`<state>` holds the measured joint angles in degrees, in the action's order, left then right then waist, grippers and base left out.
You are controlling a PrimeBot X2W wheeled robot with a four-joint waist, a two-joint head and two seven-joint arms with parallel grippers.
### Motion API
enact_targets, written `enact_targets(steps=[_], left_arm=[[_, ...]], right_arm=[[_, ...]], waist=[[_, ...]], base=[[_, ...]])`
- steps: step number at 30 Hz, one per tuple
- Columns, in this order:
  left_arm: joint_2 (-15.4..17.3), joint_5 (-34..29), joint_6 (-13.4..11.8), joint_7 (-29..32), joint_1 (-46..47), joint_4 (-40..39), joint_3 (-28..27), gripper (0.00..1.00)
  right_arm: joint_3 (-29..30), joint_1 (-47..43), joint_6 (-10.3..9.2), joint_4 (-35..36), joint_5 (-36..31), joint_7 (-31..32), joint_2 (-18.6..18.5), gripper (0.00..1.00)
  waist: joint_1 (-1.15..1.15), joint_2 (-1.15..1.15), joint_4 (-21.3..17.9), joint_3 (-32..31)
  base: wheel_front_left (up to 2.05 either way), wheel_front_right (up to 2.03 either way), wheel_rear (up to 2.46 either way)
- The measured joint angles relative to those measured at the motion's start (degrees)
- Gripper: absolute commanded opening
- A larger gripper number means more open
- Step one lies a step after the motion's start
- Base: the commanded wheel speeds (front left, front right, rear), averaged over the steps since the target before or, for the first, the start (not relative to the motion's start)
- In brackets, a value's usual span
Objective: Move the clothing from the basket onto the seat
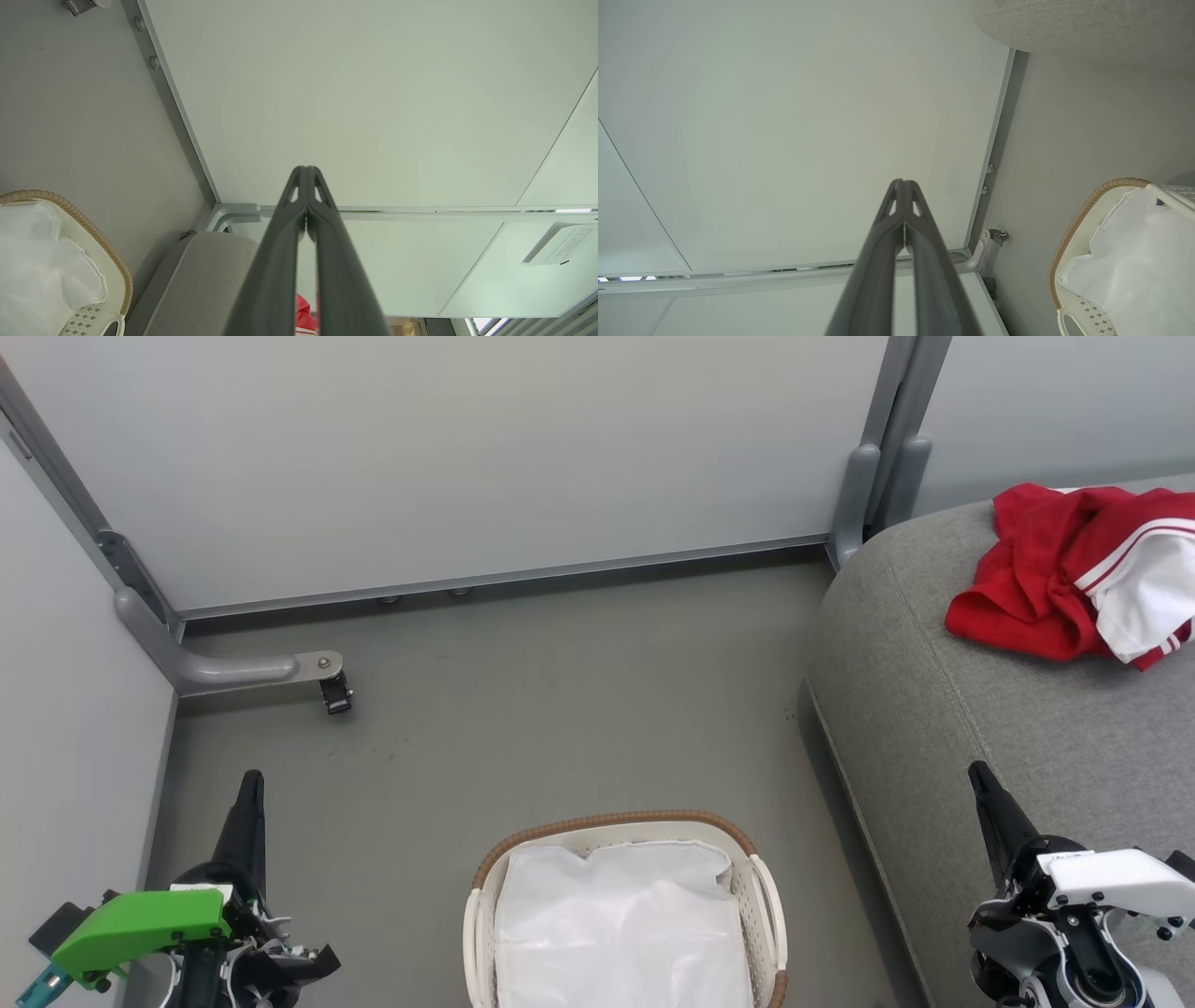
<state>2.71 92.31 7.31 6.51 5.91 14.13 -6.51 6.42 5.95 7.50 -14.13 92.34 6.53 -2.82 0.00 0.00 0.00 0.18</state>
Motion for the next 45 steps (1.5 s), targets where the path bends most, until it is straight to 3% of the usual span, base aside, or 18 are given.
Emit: enact_targets(steps=[45], left_arm=[[0.00, 0.01, 0.07, 0.00, 0.02, -0.03, -0.01, 0.00]], right_arm=[[0.09, 0.02, 0.00, 0.03, 0.00, 0.01, 0.01, 0.00]], waist=[[0.00, 0.00, 0.00, 0.00]], base=[[0.00, 0.00, 0.00]])
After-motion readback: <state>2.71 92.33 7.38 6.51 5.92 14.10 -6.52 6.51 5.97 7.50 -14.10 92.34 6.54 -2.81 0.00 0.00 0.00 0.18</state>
